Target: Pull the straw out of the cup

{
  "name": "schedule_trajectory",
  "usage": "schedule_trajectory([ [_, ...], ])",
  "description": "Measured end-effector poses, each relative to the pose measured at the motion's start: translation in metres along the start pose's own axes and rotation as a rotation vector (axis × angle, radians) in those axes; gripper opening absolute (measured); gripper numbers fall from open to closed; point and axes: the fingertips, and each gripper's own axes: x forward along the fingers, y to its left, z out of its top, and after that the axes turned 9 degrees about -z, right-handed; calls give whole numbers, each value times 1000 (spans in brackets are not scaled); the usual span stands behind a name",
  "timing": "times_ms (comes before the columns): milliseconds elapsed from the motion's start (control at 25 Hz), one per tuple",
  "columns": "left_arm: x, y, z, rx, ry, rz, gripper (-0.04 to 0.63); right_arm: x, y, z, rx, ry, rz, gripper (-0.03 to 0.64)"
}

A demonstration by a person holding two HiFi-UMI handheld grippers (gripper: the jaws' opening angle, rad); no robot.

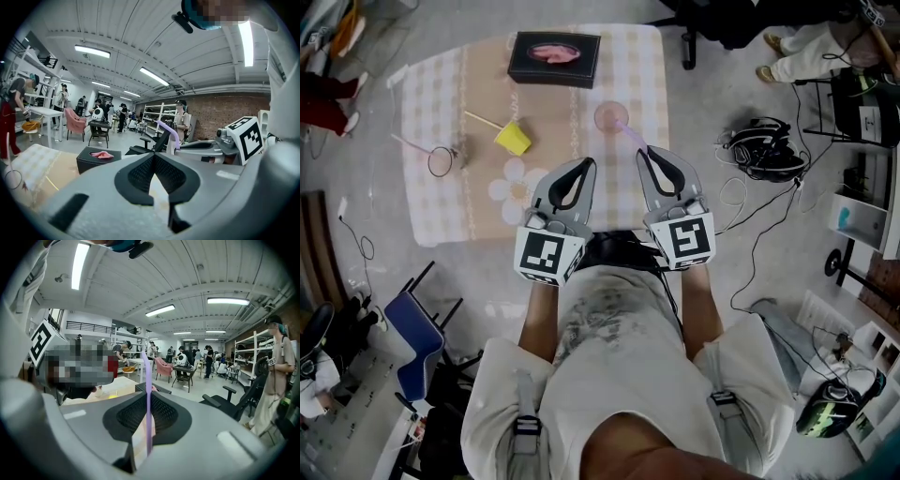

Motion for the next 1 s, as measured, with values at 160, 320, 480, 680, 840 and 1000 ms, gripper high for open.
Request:
schedule_trajectory([
  [160, -4, -5, 0, 5, 0, -6, 5, -9, 5, 1, 3, -7, 2, 32],
  [320, -7, -5, -3, 6, 6, -7, 5, -12, 10, 2, 5, -23, 11, 31],
  [480, -10, -8, -4, 7, 7, -7, 5, -18, 12, 3, 7, -26, 14, 31],
  [680, -11, -12, -5, 13, 9, -13, 5, -23, 14, 4, 17, -38, 21, 29],
  [840, -12, -14, -6, 14, 12, -14, 5, -26, 15, 1, 21, -16, 24, 29],
  [1000, -12, -14, -6, 16, 13, -15, 5, -27, 15, 2, 21, -21, 23, 29],
])
